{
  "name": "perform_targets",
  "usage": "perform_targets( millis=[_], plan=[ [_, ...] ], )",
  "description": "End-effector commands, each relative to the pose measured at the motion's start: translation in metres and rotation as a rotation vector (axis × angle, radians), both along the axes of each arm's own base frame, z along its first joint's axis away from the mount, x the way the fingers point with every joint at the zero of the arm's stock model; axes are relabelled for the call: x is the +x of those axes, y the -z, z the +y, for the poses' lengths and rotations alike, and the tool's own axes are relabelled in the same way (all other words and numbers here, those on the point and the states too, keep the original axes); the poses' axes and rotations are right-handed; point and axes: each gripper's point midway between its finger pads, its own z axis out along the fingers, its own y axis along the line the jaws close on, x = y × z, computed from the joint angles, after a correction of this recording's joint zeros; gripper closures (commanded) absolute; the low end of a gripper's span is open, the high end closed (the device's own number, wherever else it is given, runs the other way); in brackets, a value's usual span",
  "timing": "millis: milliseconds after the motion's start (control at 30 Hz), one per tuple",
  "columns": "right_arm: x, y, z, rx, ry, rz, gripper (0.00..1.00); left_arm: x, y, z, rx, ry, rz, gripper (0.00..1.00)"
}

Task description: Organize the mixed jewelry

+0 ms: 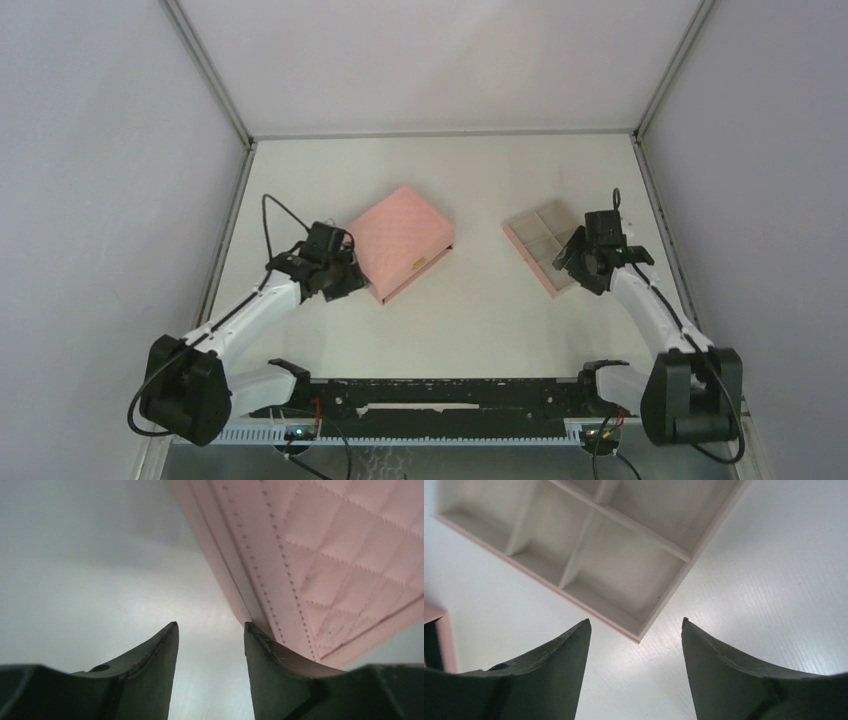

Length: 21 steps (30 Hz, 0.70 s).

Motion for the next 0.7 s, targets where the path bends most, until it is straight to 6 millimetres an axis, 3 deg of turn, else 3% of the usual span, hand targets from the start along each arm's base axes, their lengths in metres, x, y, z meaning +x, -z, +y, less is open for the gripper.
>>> perform_targets(
  millis=[0,133,267,467,667],
  plan=[
    [0.024,-0.051,0.007,-0.01,-0.029,-0.206,0.23,0.021,-0.035,-0.058,-0.148,0.073,-0.096,0.44],
    [0.043,-0.073,0.043,-0.032,-0.22,-0.267,0.24,0.025,-0.056,-0.061,-0.137,0.089,-0.14,0.44],
    [0.068,-0.069,0.063,-0.018,-0.301,-0.263,0.26,0.025,-0.083,-0.049,-0.102,0.075,-0.208,0.43],
    [0.129,-0.044,0.091,0.017,-0.4,-0.17,0.27,0.016,-0.105,-0.032,-0.08,0.043,-0.283,0.42],
    [0.166,-0.015,0.123,0.11,-0.422,-0.096,0.27,0.008,-0.102,-0.024,-0.075,0.02,-0.287,0.41]
  ],
)
